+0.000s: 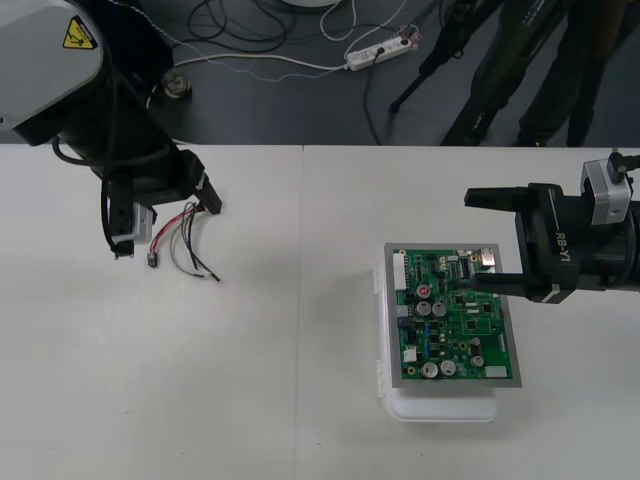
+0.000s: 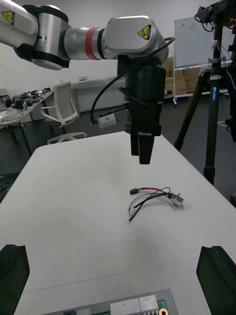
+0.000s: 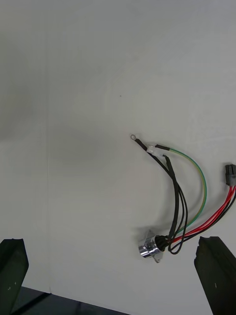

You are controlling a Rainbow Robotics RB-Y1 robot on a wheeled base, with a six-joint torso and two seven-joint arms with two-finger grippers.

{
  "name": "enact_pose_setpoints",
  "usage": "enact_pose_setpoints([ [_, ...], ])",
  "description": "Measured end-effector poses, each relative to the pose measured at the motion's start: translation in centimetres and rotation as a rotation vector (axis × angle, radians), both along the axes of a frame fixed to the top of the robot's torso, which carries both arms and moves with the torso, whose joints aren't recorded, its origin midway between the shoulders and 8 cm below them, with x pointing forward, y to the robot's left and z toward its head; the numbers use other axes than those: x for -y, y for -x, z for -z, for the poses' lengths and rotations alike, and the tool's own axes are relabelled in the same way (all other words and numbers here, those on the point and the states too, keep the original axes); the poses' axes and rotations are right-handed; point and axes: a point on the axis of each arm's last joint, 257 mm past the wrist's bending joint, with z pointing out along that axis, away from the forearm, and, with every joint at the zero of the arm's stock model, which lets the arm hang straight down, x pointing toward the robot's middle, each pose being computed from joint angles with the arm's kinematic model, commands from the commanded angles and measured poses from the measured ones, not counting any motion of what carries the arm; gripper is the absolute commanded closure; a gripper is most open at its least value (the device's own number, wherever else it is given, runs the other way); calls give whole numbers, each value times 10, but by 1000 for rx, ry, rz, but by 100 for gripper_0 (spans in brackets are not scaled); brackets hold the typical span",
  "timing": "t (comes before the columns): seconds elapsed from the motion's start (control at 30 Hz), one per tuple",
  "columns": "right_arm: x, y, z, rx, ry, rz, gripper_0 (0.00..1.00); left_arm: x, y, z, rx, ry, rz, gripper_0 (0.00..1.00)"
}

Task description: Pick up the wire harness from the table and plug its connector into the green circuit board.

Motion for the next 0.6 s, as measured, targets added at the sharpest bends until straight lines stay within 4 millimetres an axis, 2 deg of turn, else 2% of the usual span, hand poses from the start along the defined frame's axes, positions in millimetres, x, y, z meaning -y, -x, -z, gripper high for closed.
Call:
enact_pose_setpoints([
  [0.1,0,0,0,51,6,-2,0,-2,-6,6,39,-34,100,0],
  [0.2,1,-1,1,126,14,-3,0,-6,-14,10,56,-50,102,0],
  [0.37,3,-2,1,110,-15,-1,0,-12,-29,19,79,-90,92,0],
  [0.6,-2,6,5,81,-54,-29,0,-12,-45,35,138,-203,210,0],
])
